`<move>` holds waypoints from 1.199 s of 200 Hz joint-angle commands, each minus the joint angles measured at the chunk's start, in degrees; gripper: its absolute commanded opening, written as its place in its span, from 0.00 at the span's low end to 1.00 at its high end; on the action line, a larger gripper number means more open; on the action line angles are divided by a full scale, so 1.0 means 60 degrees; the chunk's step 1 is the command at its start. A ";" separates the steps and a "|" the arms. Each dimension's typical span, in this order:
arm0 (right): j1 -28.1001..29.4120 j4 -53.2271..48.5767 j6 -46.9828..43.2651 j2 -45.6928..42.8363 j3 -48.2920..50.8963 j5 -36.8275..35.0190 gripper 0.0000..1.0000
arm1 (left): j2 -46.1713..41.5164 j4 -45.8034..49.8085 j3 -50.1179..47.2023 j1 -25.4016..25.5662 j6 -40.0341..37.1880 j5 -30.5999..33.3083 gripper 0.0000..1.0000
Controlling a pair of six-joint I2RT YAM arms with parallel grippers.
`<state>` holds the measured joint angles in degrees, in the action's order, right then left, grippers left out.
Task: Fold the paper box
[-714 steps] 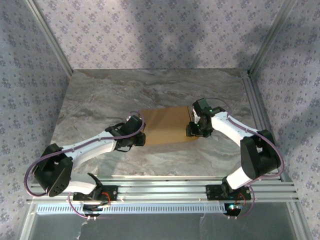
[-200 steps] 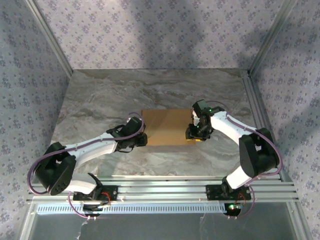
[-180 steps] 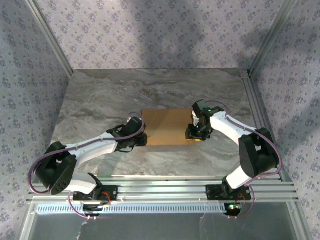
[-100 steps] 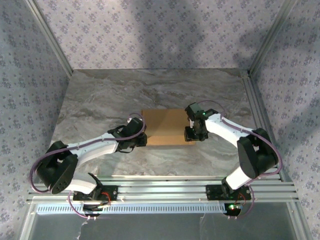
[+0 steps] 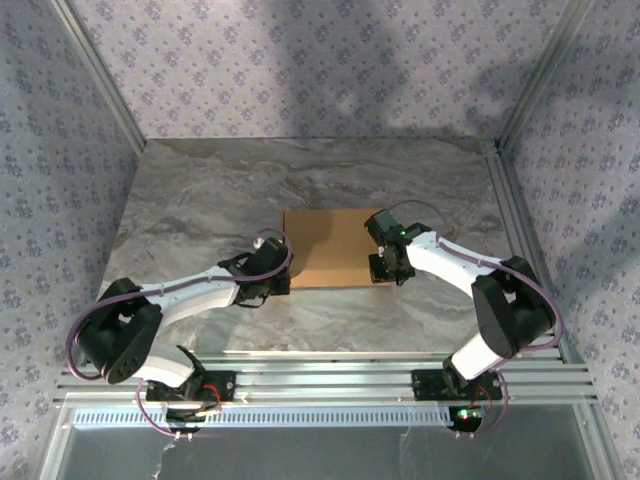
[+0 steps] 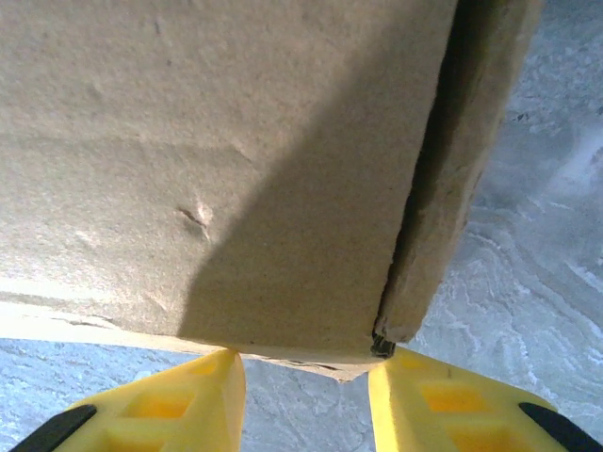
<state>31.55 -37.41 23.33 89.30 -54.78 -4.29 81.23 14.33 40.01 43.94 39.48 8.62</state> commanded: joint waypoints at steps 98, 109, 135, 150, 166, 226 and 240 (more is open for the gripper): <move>-0.0227 -0.0350 -0.0077 0.0100 -0.0557 0.0127 0.38 | -0.1785 0.1552 0.1127 -0.0715 -0.0307 0.0126 0.43; -0.0276 -0.0372 -0.0121 0.0104 -0.0635 0.0203 0.39 | -0.1388 0.1590 0.1405 -0.1085 -0.0480 -0.0150 0.43; -0.0336 -0.0438 -0.0214 0.0246 -0.0818 0.0292 0.39 | -0.0115 0.1235 0.2065 -0.1517 -0.0928 -0.0598 0.43; -0.0365 -0.0434 -0.0228 0.0309 -0.0859 0.0326 0.38 | 0.0509 0.0916 0.2355 -0.1610 -0.0849 -0.0957 0.43; -0.0393 -0.0423 -0.0234 0.0322 -0.0874 0.0373 0.39 | 0.0884 0.0609 0.2527 -0.1594 -0.0643 -0.1275 0.43; -0.0600 -0.0345 -0.0212 0.0233 -0.0911 0.0811 0.39 | 0.0178 0.0951 0.1891 -0.1302 -0.0171 -0.1012 0.43; -0.0605 -0.0270 -0.0203 0.0224 -0.0875 0.0913 0.39 | -0.0112 0.0671 0.1483 -0.1282 -0.0106 -0.1202 0.43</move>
<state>28.23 -38.15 22.83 90.43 -58.78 -0.60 85.30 19.25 52.05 35.77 37.28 2.00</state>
